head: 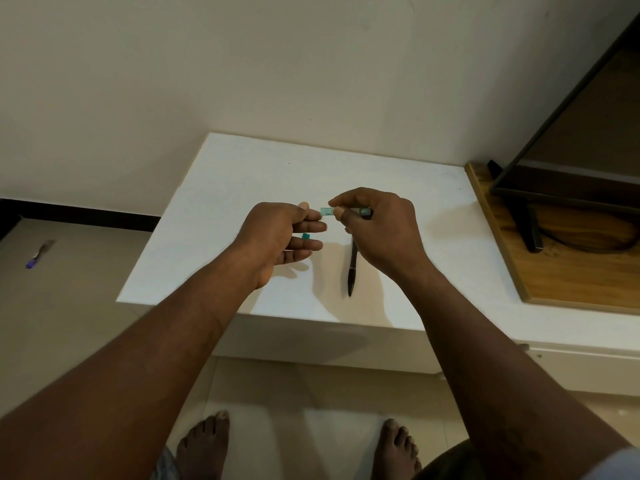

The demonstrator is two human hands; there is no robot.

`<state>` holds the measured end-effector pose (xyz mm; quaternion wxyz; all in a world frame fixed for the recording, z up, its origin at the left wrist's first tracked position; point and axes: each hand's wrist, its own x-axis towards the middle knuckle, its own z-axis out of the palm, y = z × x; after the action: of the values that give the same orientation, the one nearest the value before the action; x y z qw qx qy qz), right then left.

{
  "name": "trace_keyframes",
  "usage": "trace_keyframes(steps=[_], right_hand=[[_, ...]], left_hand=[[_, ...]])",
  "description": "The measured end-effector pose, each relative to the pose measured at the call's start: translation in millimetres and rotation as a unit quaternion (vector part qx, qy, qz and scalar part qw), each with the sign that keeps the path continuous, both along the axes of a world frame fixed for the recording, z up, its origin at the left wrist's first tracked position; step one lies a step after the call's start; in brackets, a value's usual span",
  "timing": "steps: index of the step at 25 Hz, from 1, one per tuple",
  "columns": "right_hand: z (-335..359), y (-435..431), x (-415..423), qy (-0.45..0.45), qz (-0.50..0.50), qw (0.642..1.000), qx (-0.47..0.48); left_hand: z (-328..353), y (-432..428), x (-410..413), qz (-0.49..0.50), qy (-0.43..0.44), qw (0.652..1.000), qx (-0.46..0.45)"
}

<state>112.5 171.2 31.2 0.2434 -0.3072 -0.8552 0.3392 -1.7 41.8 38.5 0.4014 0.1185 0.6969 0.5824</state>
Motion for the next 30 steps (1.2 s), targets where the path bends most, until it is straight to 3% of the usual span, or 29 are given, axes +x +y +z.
trace_keyframes(steps=[22, 30], right_hand=[[0.7, -0.3, 0.5, -0.003, 0.004, 1.0, -0.001], [0.3, 0.0, 0.3, -0.018, 0.02, 0.999, 0.039]], left_hand=[[-2.0, 1.2, -2.0, -0.011, 0.01, 1.0, 0.007], [-2.0, 2.5, -1.5, -0.013, 0.01, 1.0, 0.0]])
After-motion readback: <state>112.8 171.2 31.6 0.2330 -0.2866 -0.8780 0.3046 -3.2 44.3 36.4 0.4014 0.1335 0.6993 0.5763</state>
